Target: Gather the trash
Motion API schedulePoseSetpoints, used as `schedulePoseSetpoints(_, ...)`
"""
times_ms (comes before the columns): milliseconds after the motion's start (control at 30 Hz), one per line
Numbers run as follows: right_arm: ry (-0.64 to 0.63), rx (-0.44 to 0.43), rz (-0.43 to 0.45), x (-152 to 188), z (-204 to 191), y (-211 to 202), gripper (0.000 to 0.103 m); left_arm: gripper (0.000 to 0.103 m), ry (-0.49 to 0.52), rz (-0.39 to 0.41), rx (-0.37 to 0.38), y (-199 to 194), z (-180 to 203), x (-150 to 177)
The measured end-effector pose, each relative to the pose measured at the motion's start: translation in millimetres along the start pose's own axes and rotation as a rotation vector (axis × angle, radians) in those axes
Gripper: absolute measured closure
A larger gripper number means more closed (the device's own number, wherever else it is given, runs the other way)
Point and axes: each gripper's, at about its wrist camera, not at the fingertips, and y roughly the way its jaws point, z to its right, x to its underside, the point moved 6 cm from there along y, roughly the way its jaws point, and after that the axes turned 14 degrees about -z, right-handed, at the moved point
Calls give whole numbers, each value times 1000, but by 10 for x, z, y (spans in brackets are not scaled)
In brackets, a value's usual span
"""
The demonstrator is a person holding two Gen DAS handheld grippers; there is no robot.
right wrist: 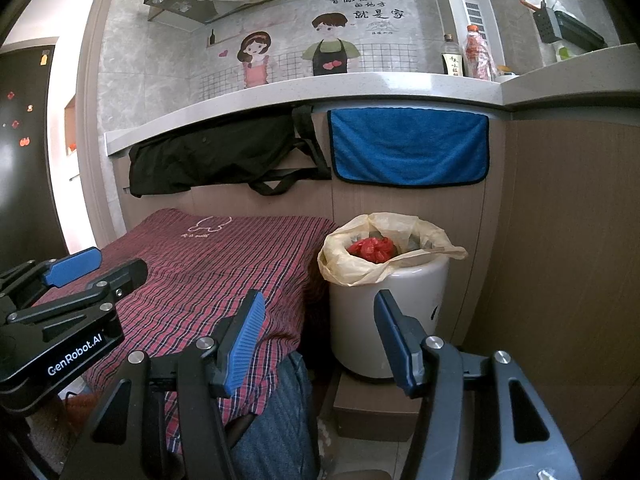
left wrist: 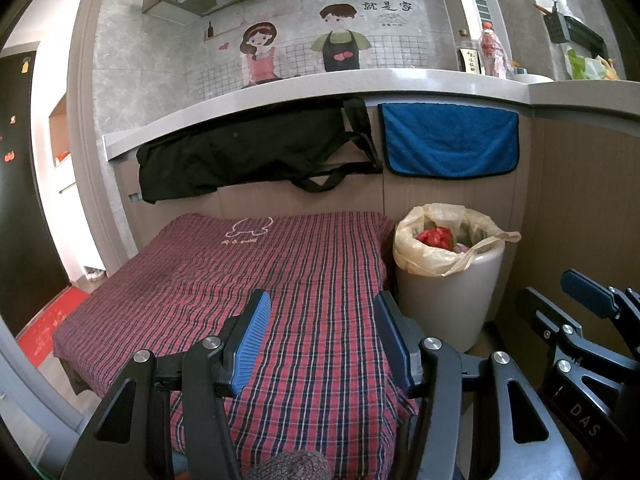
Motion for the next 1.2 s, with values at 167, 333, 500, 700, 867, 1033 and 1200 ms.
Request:
schedulePoseSetpoints(167, 1, 1, 0, 0, -7, -2, 49, 48, 4, 2, 3, -2, -8, 0)
schedulePoseSetpoints(333, 1, 1, 1, 5, -7, -3, 49, 48, 1, -5, 2, 12, 13, 18)
schedulePoseSetpoints(500, 3, 2, 0, 5, -10, -6, 49, 48, 2, -4, 5, 22, 7, 25)
schedulePoseSetpoints(700, 4, -2, 0, 5, 0, -1, 49, 48, 3, -3, 6, 21, -1, 22)
schedulePoseSetpoints(867, 2, 0, 1, 4, -3, -3, 49, 48, 2, -5, 6, 21, 1, 22)
schedulePoseSetpoints(1033, 3, 2, 2, 3, 1, -5, 49, 48, 1, -4, 5, 15, 9, 24)
schedulePoseSetpoints(1200, 4, 0, 3, 0, 9, -5, 49, 48, 2, -6, 7, 21, -1, 22)
